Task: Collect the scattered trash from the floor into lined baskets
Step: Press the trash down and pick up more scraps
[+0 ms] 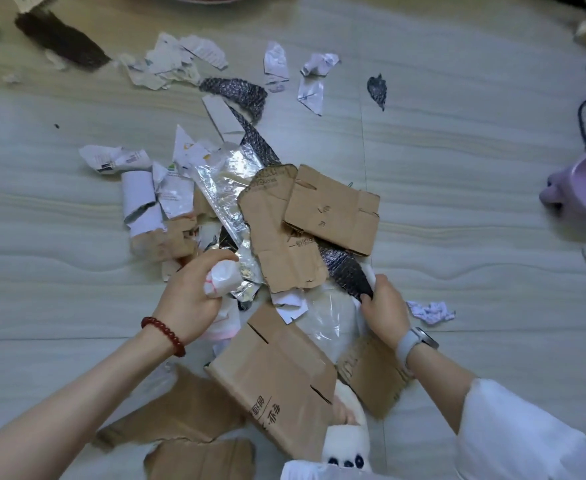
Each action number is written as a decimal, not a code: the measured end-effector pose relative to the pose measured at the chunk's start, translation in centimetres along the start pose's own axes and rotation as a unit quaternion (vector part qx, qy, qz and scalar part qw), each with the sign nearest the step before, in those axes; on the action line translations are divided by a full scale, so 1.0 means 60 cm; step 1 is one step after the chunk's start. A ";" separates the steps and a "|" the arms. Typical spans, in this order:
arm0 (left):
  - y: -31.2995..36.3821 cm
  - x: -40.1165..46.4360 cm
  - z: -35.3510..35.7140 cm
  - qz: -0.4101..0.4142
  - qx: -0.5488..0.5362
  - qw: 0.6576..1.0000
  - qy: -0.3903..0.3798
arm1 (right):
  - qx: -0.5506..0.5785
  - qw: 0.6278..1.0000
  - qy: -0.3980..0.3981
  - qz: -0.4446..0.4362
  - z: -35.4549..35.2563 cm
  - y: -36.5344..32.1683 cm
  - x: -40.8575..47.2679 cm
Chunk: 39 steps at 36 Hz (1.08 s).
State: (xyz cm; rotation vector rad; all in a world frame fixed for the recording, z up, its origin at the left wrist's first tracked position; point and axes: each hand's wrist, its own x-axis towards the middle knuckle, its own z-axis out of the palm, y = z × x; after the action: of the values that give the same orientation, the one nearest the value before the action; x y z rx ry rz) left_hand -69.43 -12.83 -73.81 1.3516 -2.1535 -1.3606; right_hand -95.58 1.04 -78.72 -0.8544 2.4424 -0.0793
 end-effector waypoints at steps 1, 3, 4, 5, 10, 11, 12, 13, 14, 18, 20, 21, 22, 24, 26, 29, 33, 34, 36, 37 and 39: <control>0.002 -0.001 0.001 0.001 -0.005 1.000 -0.005 | -0.019 1.000 0.009 -0.013 -0.003 0.000 -0.002; 0.003 -0.001 -0.002 -0.006 -0.020 1.000 -0.006 | -0.054 0.998 0.022 -0.035 -0.018 -0.003 0.002; 0.005 -0.002 -0.002 -0.012 -0.030 0.999 -0.002 | -0.069 0.997 0.016 -0.040 -0.032 -0.005 0.003; 0.006 -0.003 -0.004 -0.017 -0.039 0.999 0.003 | -0.078 0.996 -0.001 -0.046 -0.049 -0.010 0.004; 0.018 0.002 -0.006 -0.008 -0.093 0.996 0.005 | -0.031 0.988 -0.043 -0.146 -0.140 -0.070 0.000; 0.022 0.004 -0.005 0.002 -0.100 0.995 0.008 | -0.002 0.984 -0.039 -0.175 -0.153 -0.089 -0.004; 0.030 0.005 -0.005 0.019 -0.102 0.995 0.011 | 0.027 0.978 -0.037 -0.203 -0.162 -0.110 -0.010; 0.040 0.005 -0.005 0.033 -0.106 0.994 0.013 | 0.054 0.971 -0.040 -0.229 -0.167 -0.131 -0.019; 0.051 0.007 -0.004 0.040 -0.122 0.992 0.013 | 0.079 0.963 -0.047 -0.254 -0.169 -0.152 -0.028; 0.079 0.017 -0.016 -0.009 -0.227 0.974 0.021 | 0.237 0.915 -0.143 -0.293 -0.144 -0.221 -0.066; 0.073 0.019 -0.026 -0.043 -0.255 0.965 0.033 | 0.312 0.892 -0.166 -0.283 -0.128 -0.238 -0.076; 0.070 0.018 -0.032 -0.062 -0.272 0.960 0.035 | 0.326 0.887 -0.166 -0.283 -0.121 -0.245 -0.078; 0.066 0.017 -0.036 -0.075 -0.295 0.952 0.037 | 0.336 0.884 -0.167 -0.280 -0.112 -0.251 -0.080; 0.064 0.013 -0.041 -0.073 -0.337 0.938 0.042 | 0.355 0.879 -0.174 -0.266 -0.097 -0.264 -0.088; 0.063 0.010 -0.044 -0.064 -0.350 0.932 0.060 | 0.356 0.881 -0.152 -0.270 -0.081 -0.279 -0.097; 0.054 0.011 -0.049 -0.085 -0.368 0.919 0.114 | 0.314 0.903 -0.080 -0.284 -0.068 -0.300 -0.112; 0.051 0.015 -0.051 -0.102 -0.349 0.917 0.164 | 0.345 0.901 -0.088 -0.250 -0.061 -0.299 -0.118; 0.048 0.016 -0.051 -0.105 -0.340 0.918 0.176 | 0.354 0.897 -0.092 -0.248 -0.062 -0.290 -0.115; 0.038 0.017 -0.055 -0.107 -0.322 0.920 0.197 | 0.360 0.899 -0.060 -0.242 -0.061 -0.255 -0.097; 0.034 0.018 -0.056 -0.108 -0.311 0.923 0.199 | 0.345 0.909 -0.025 -0.233 -0.060 -0.228 -0.084; 0.029 0.021 -0.055 -0.117 -0.297 0.929 0.187 | 0.256 0.944 0.078 -0.194 -0.052 -0.162 -0.052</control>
State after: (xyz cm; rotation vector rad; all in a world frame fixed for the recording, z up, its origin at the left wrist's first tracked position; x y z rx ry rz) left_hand -69.05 -15.54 -70.94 1.4759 -1.2244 -1.5169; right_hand -89.71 -5.22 -72.37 -1.0927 2.1887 -0.9142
